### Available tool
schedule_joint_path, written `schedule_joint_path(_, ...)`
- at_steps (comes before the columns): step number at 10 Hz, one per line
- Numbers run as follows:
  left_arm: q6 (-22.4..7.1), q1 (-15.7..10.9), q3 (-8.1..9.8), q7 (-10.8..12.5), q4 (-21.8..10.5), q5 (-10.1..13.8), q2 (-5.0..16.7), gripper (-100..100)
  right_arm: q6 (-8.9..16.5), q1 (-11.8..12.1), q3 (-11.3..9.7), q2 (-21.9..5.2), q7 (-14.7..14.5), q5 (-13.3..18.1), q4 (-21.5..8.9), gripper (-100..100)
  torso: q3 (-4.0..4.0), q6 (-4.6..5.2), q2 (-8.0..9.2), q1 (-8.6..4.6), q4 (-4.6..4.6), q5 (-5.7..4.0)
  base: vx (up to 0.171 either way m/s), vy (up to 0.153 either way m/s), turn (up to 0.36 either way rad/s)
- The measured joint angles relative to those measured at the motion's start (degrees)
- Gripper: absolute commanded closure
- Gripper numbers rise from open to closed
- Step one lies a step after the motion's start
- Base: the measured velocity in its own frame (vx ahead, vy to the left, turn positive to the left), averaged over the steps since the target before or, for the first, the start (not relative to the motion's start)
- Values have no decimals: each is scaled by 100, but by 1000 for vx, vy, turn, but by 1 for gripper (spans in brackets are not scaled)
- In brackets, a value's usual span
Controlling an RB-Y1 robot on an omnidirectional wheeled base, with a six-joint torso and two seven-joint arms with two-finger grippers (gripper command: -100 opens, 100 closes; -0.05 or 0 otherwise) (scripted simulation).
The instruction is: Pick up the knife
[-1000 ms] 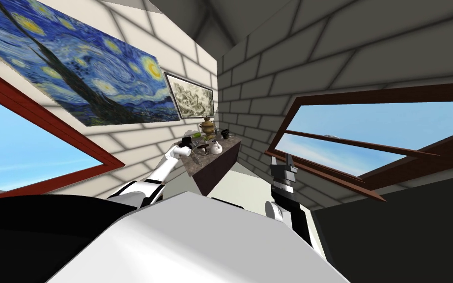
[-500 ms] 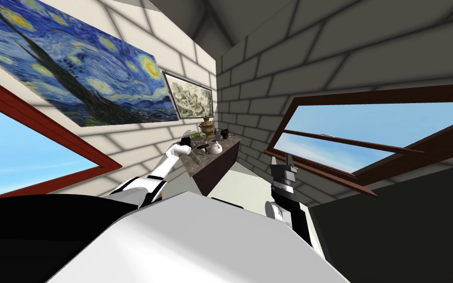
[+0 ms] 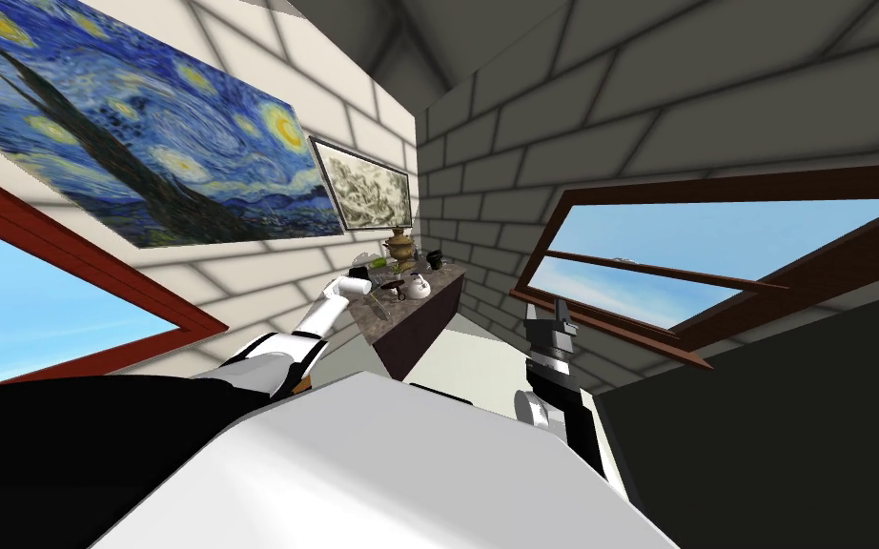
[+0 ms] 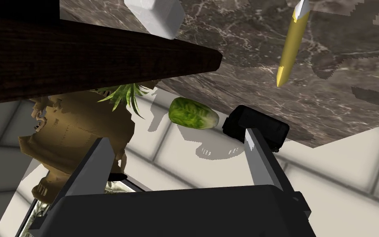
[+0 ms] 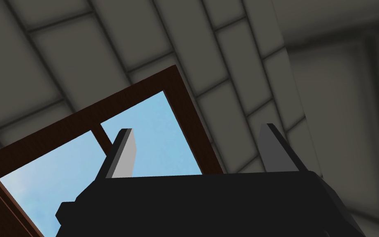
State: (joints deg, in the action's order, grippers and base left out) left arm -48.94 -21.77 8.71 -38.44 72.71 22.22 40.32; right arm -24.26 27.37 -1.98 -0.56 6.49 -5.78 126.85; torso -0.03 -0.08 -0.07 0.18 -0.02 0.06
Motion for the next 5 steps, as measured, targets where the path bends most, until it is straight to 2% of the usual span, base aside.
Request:
schedule_joint_path(1,-99,-32,-6,-12,-56,11,5,-100,0,0,0,0,0,0,0,0,-1,0,-1,-5,0,-1,-6,24,-66)
schedule_joint_path(5,-745,-466,-84,-138,-657,261,134,-100,0,0,0,0,0,0,0,0,-2,-1,-3,1,-1,1,-2,31,-41)
